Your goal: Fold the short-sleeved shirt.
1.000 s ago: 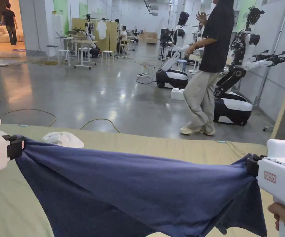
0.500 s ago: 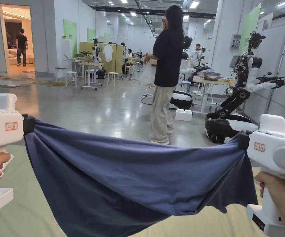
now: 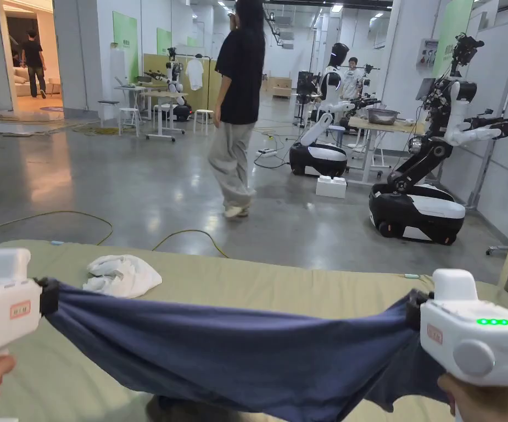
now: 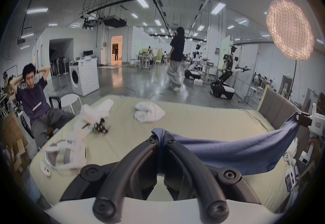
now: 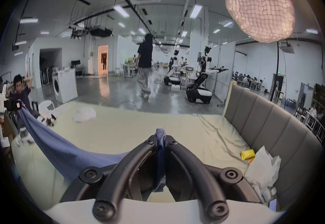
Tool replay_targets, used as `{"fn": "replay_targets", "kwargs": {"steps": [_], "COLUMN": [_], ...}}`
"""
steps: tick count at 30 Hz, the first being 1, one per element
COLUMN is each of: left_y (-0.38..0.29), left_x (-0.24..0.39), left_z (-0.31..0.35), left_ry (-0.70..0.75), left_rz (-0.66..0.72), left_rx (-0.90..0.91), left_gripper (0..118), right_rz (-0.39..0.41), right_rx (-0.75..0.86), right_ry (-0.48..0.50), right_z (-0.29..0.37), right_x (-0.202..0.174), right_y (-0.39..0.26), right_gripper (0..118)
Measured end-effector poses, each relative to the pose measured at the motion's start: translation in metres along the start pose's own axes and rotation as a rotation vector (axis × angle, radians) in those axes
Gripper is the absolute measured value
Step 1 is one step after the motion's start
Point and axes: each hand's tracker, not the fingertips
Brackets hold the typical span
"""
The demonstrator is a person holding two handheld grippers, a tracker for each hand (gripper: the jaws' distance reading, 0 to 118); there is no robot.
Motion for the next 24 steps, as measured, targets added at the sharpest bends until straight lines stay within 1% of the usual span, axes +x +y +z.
{"fn": "replay_targets", "kwargs": {"steps": [7,11,12,15,16,19,21,22,23,24], "left_y": [-0.117,-0.169,-0.181,-0.214,-0.226,-0.252,-0.265,-0.267,-0.266,-0.264], "left_x": [-0.020,-0.027,-0.028,-0.030,-0.030,-0.034,-0.036,-0.036,-0.028,-0.025], "left_z": [0.036,0.070,0.078,0.099,0.103,0.101,0.093,0.090,0.093,0.093], "left_ry": [-0.032,-0.029,-0.037,-0.033,-0.032,-0.042,-0.043,-0.043,-0.040,-0.036], "left_rz": [0.025,0.026,0.037,0.044,0.051,0.035,0.037,0.033,0.025,0.011], "left_rx": [-0.134,-0.198,-0.229,-0.293,-0.311,-0.384,-0.410,-0.417,-0.418,-0.406], "left_gripper": [6,6,6,6,6,6,6,6,8,13], "right_rz": [0.029,0.061,0.064,0.059,0.049,0.032,-0.003,-0.021,-0.022,-0.024], "right_rx": [-0.186,-0.237,-0.248,-0.279,-0.306,-0.356,-0.386,-0.392,-0.386,-0.381], "right_ry": [-0.020,-0.033,-0.043,-0.073,-0.083,-0.105,-0.106,-0.104,-0.103,-0.108], "right_z": [0.039,0.074,0.092,0.116,0.117,0.122,0.121,0.122,0.125,0.129], "right_x": [-0.003,-0.011,-0.021,-0.026,-0.021,-0.024,-0.021,-0.022,-0.023,-0.026], "right_y": [-0.124,-0.174,-0.178,-0.200,-0.211,-0.227,-0.236,-0.239,-0.238,-0.233], "right_gripper": [7,7,7,7,7,7,8,9,11,19]}}
